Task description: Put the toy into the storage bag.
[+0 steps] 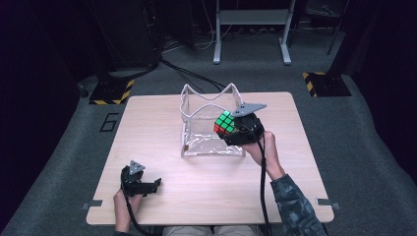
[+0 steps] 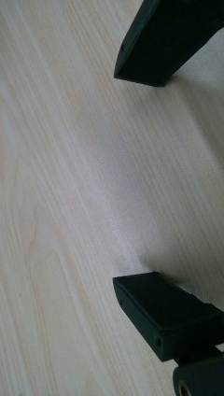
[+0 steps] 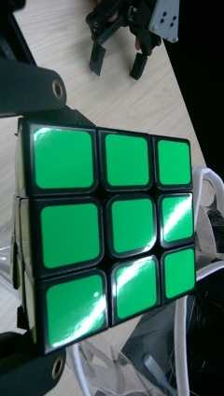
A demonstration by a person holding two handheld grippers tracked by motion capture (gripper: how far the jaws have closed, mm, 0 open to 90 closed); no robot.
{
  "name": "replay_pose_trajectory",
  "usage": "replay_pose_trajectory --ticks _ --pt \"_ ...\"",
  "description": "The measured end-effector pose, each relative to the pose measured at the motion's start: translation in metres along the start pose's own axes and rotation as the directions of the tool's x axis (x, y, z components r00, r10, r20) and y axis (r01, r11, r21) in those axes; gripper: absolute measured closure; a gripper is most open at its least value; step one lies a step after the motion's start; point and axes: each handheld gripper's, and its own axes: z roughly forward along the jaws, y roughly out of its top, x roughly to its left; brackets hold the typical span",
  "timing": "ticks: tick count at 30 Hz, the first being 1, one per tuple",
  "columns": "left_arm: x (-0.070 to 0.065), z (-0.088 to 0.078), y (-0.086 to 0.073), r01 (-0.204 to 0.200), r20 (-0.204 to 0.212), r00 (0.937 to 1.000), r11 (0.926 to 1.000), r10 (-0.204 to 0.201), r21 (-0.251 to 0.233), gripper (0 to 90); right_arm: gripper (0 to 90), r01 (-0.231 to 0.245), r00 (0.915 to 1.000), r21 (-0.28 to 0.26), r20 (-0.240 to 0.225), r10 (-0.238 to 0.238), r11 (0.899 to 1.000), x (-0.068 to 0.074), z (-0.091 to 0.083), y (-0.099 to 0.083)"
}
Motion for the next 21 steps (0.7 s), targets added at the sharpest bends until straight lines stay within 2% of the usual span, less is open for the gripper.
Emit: replay_pose_trajectory --ticks 11,21 --pt "0.0 0.0 0.0 0.0 -0.001 1.0 1.0 0.0 0.0 2.8 33.0 -0.003 1.0 -0.005 0.001 0.003 1.0 -0.011 -0.002 0.021" --pt "0.0 0.0 0.0 -0.008 -0.002 1.0 1.0 0.008 0.003 2.8 33.0 -0.009 0.9998 0.0 0.018 0.009 1.0 -0.028 0.002 0.035"
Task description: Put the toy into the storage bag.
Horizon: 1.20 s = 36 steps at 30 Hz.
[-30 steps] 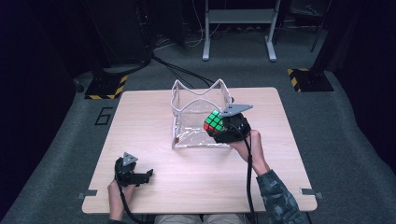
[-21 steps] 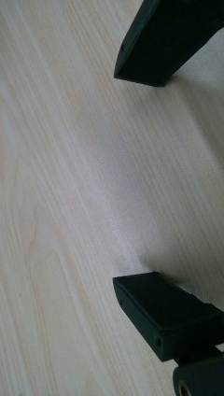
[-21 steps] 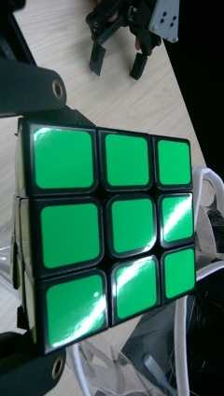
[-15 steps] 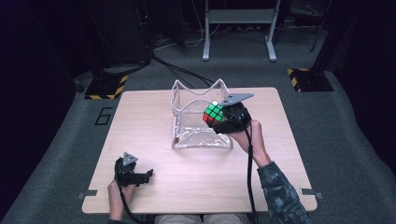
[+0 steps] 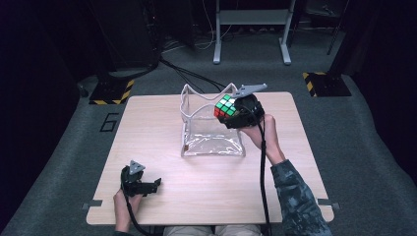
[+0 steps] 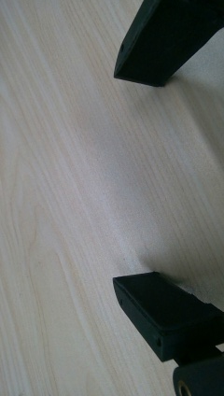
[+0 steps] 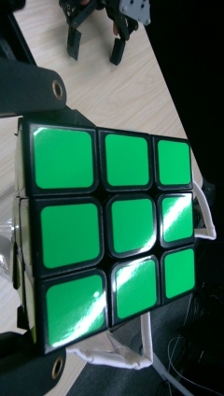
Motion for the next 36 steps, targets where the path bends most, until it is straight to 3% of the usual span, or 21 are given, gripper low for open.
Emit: replay_pose_trajectory --ticks 24,36 --pt "0.0 0.0 0.0 -0.001 0.002 1.0 1.0 0.001 0.004 2.7 33.0 -0.05 0.998 0.05 0.041 0.048 0.997 -0.038 0.033 0.019" --pt "0.0 0.0 0.0 0.001 -0.002 1.0 1.0 -0.001 0.0 2.8 33.0 -0.089 0.9947 0.078 0.059 0.084 0.993 -0.057 0.056 0.017"
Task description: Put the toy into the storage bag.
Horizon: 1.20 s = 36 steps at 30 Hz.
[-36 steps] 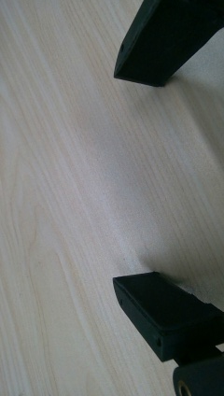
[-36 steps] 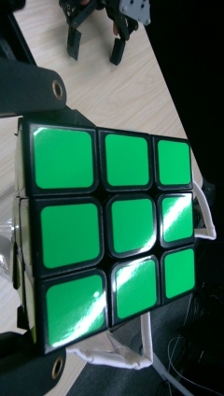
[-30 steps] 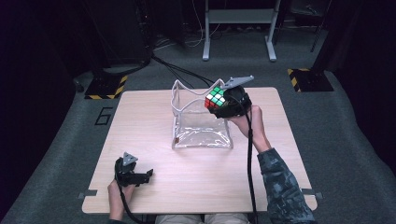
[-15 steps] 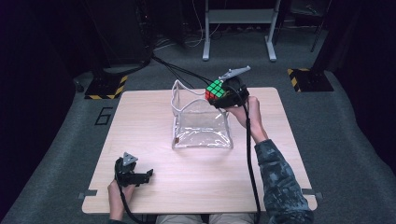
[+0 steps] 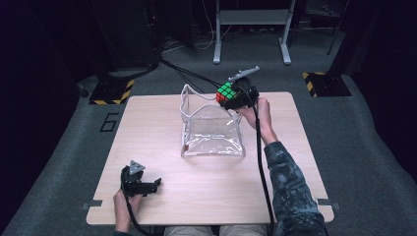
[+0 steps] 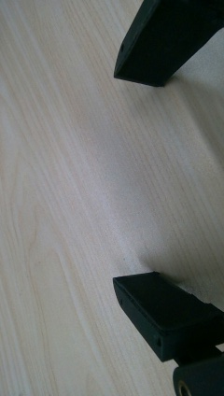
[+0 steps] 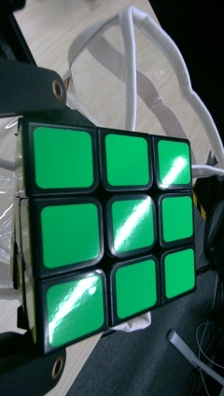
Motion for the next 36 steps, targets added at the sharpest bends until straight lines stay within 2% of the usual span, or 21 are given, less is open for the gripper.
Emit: replay_pose_trajectory --ticks 1,3,9,16,24,36 --pt "0.0 0.0 0.0 0.0 0.001 1.0 1.0 0.0 0.0 2.8 33.0 -0.02 0.9998 0.009 0.003 0.02 1.0 0.0 0.001 0.0" --pt "0.0 0.0 0.0 -0.001 0.001 1.0 1.0 0.001 -0.001 2.8 33.0 -0.009 0.9999 0.008 0.006 0.009 1.0 -0.004 0.004 0.0" --pt "0.0 0.0 0.0 -0.001 0.001 1.0 1.0 0.001 -0.001 2.8 33.0 -0.019 0.9997 0.008 0.016 0.019 1.0 -0.007 0.009 0.003" --pt "0.0 0.0 0.0 -0.001 0.001 1.0 1.0 0.001 -0.001 2.8 32.9 -0.027 0.9991 0.036 0.032 0.026 0.999 -0.009 0.017 0.003" --pt "0.0 0.0 0.0 -0.001 0.0 1.0 1.0 0.001 -0.001 2.8 32.9 -0.025 0.9995 0.056 0.023 0.024 0.998 -0.011 0.023 0.001" --pt "0.0 0.0 0.0 -0.001 0.001 1.0 1.0 0.001 -0.001 2.8 32.9 -0.045 0.9989 0.089 0.011 0.045 0.995 -0.011 0.032 -0.005"
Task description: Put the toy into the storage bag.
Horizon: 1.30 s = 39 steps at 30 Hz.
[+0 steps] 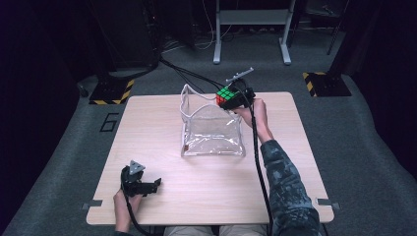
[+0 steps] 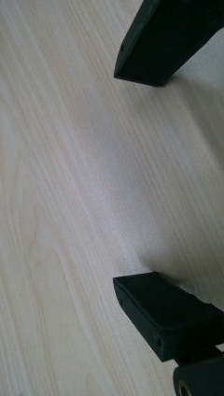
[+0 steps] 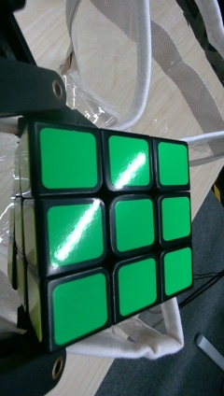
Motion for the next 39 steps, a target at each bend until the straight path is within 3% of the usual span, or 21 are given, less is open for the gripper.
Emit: replay_pose_trajectory --ticks 15,19,24,29,39 --pt "0.0 0.0 0.0 -0.001 0.001 1.0 1.0 0.001 0.003 2.8 32.4 -0.008 1.0 0.004 -0.001 0.008 1.0 0.001 0.001 0.0" --pt "0.0 0.0 0.0 -0.002 -0.001 1.0 1.0 0.002 0.004 2.8 16.6 -0.017 0.9999 -0.016 0.002 0.017 1.0 0.002 -0.004 0.001" --pt "0.0 0.0 0.0 0.0 -0.001 1.0 1.0 0.0 0.004 3.0 9.6 -0.014 0.9999 -0.026 -0.009 0.013 1.0 0.004 -0.015 0.002" --pt "0.0 0.0 0.0 -0.001 -0.001 1.0 1.0 0.001 0.004 3.0 5.2 0.015 0.9998 -0.014 -0.01 -0.016 1.0 0.01 -0.025 0.001" --pt "0.0 0.0 0.0 0.004 -0.002 1.0 1.0 -0.004 -0.001 3.0 3.3 0.038 0.9992 -0.043 -0.008 -0.038 0.998 0.022 -0.049 -0.01"
